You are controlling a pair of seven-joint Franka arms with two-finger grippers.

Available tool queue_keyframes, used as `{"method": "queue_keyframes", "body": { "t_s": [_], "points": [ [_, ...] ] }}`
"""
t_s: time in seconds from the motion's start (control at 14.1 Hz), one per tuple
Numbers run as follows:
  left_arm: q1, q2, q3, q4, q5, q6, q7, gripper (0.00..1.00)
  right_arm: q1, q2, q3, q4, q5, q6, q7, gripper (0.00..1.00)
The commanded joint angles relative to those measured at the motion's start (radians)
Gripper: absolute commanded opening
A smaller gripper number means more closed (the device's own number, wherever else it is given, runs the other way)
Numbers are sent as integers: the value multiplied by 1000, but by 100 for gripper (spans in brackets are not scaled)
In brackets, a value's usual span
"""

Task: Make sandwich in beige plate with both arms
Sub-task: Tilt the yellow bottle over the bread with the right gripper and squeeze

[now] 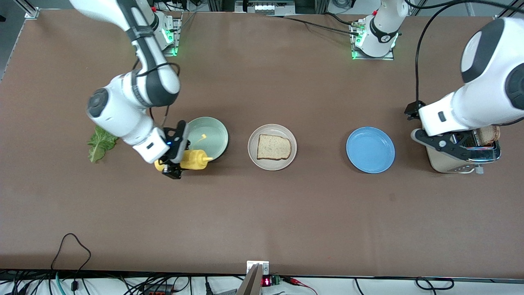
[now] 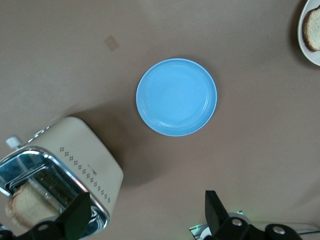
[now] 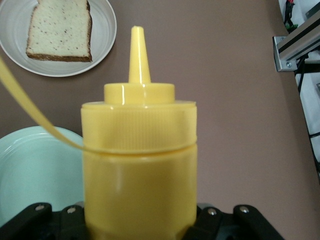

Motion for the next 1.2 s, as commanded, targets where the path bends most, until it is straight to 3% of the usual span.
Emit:
{"method": "queue_keyframes", "body": {
  "t_s": [0.0, 0.14, 0.21, 0.42, 0.57, 0.78, 1.13],
  "points": [
    [-66, -47, 107, 9, -30, -25, -56, 100, 79, 1, -12, 38, -207, -1, 238, 28],
    [-180, -130, 280, -79, -127, 28, -145, 100, 137, 24, -12, 53, -322, -1, 382, 28],
    [-221, -186, 345, -162, -138, 120, -172, 100, 165, 41, -12, 71, -388, -5, 459, 28],
    [-234, -302, 408, -357, -202, 340, -176, 100, 226, 90, -12, 114, -551, -42, 616, 28],
    [-234, -313, 424, -379, -280, 357, -167, 100, 267, 134, -14, 165, -658, -114, 690, 28],
    [-231, -310, 381, -351, -179, 332, -172, 100, 335, 217, -14, 258, -819, -241, 820, 28],
    [-233, -308, 376, -347, -176, 329, -173, 100, 430, 332, -14, 315, -968, -330, 993, 28]
  ]
}}
